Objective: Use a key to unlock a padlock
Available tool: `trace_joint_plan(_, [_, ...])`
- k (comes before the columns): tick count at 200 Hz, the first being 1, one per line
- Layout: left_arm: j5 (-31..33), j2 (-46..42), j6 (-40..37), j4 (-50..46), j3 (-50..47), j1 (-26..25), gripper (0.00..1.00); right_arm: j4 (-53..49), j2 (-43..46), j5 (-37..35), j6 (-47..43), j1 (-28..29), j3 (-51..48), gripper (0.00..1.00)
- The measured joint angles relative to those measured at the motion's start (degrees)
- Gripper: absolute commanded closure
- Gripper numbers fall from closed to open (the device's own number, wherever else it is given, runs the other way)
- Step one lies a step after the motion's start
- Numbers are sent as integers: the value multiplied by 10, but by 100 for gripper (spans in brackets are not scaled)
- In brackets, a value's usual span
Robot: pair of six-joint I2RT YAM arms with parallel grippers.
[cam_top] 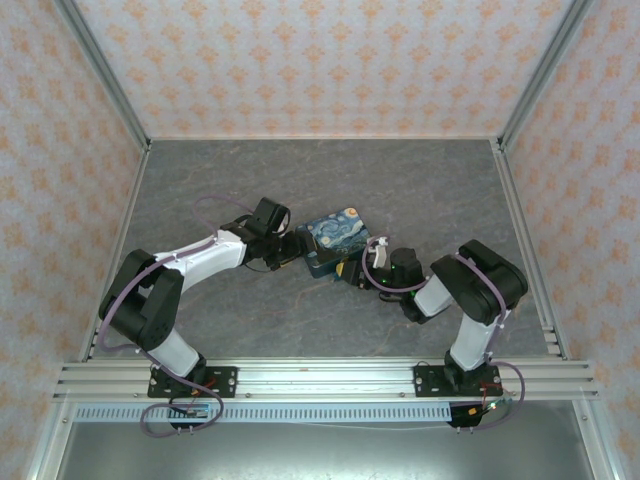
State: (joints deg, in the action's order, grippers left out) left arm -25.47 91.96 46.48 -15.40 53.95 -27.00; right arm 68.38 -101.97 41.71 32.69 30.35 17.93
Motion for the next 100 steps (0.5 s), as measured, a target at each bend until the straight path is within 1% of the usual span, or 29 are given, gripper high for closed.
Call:
trace_joint_plan(45, [0, 0, 0, 0, 0, 0, 29, -6, 9, 3, -4, 0, -1, 66])
trace_joint_plan(82, [0, -1, 2, 0, -1, 0, 29, -16, 10, 2, -9, 0, -1, 73])
trace_joint_plan(100, [0, -1, 2, 0, -1, 0, 29, -24, 12, 1, -11, 0, -1, 78])
